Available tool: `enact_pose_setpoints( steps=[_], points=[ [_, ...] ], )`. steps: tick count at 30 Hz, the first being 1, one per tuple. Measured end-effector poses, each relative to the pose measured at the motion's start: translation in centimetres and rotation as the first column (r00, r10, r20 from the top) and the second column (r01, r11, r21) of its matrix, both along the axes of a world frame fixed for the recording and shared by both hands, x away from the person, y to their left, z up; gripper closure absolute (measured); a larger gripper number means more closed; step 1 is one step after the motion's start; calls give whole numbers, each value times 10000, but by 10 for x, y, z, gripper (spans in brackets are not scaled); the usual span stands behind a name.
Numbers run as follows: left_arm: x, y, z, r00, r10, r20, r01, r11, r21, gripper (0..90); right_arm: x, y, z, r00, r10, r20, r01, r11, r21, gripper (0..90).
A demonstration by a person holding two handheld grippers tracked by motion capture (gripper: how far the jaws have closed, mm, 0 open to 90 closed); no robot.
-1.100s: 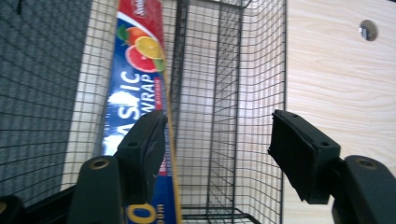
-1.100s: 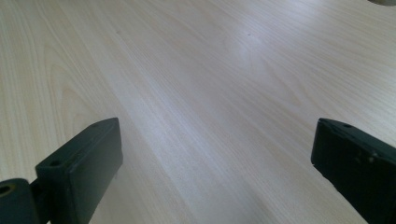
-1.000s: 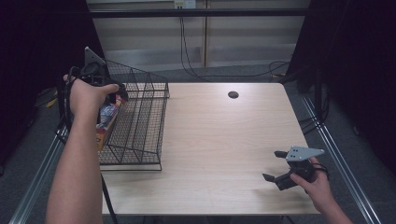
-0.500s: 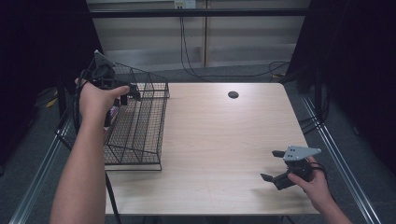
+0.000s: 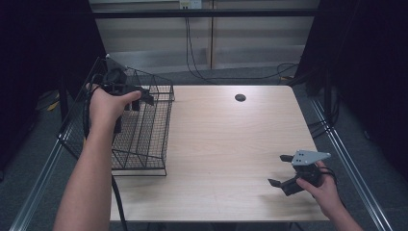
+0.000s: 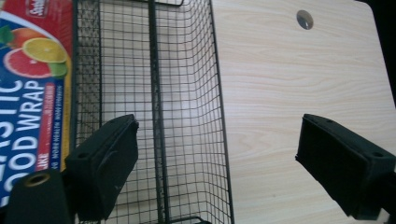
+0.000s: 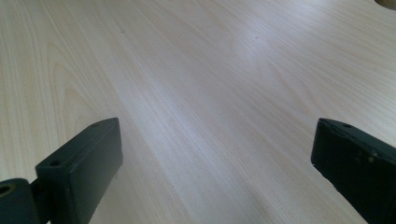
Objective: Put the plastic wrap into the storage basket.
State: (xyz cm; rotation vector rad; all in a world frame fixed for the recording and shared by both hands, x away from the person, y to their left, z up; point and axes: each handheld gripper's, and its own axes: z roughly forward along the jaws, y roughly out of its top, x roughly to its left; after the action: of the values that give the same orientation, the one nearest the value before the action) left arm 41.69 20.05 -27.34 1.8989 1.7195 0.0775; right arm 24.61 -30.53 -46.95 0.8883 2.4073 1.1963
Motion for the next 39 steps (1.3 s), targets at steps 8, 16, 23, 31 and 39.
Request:
enact_pose_setpoints(
  steps=[8, 16, 23, 31, 39],
  points=[
    [-2, -16, -7, 9989, -469, 56, 470, 9987, -217, 98, -1, 0, 0, 10000, -34, 5, 34, 10000, 21, 20],
    [-4, -30, -15, 9954, -959, 72, 960, 9953, -111, 79, -1, 0, 0, 10000, -26, 11, 26, 10000, 11, 20],
    [-7, -39, -21, 9911, -1332, 70, 1331, 9911, 90, 75, -1, 0, 0, 10000, -28, 21, 28, 10000, 7, 20],
    [-13, -53, -30, 9835, -1784, 289, 1785, 9839, -24, 65, -1, 1, -1, 10000, 31, 41, -31, 10000, -40, 20],
    [-18, -63, -40, 9743, -2209, 447, 2217, 9750, -129, 63, -1, 1, -2, 10000, -31, -32, 31, 10000, -72, 20]
  ],
)
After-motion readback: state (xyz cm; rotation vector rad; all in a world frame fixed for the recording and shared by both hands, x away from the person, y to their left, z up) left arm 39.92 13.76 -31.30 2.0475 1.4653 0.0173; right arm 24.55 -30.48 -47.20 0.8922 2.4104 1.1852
